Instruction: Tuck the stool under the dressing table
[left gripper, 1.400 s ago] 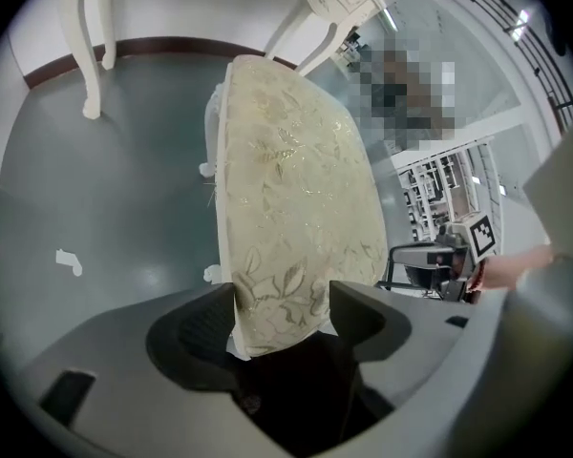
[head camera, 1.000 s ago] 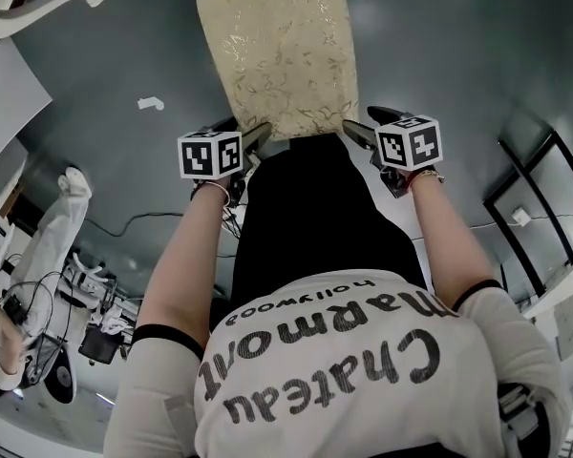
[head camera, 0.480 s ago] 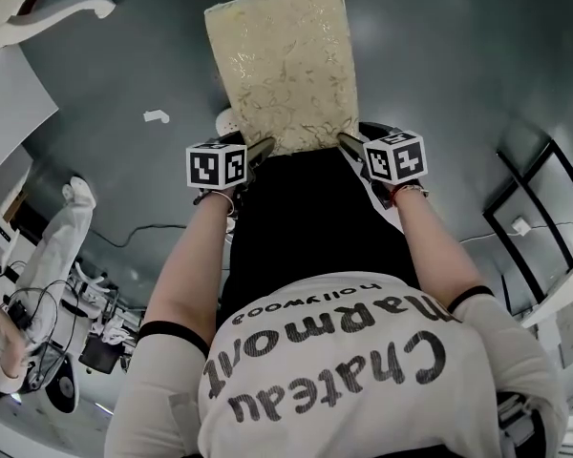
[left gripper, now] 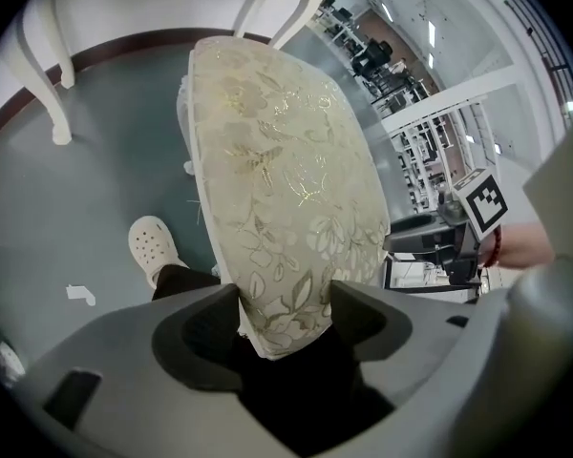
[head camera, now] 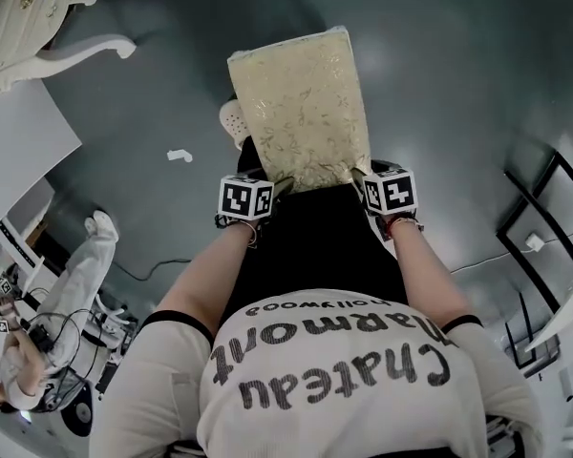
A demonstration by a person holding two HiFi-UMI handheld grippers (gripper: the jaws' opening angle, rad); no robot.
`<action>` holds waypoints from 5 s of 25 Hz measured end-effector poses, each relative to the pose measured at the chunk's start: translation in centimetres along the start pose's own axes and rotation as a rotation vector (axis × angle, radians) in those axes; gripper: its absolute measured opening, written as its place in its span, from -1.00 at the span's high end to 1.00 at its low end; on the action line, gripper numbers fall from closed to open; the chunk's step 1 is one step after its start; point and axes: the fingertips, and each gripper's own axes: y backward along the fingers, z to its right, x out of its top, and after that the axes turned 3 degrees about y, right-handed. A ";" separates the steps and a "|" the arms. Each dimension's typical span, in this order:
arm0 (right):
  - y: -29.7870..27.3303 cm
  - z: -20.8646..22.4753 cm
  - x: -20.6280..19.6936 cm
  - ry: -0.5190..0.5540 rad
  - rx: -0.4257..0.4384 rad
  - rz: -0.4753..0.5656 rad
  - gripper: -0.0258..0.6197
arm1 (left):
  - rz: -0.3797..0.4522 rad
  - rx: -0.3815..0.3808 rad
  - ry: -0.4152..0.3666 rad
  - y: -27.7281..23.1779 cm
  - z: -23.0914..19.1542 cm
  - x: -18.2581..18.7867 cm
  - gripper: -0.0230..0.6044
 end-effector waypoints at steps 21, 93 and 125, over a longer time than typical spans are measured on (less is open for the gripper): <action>-3.0 -3.9 12.1 -0.186 -0.130 0.085 0.33 | 0.006 -0.080 -0.338 5.6 -10.1 13.2 0.03; -3.1 -14.5 71.1 -0.023 -0.059 0.617 0.32 | 0.960 0.232 0.108 29.8 -28.3 50.7 0.25; -2.2 -12.6 77.9 0.116 -0.150 0.910 0.30 | 1.194 0.012 -0.024 32.9 -20.9 50.9 0.79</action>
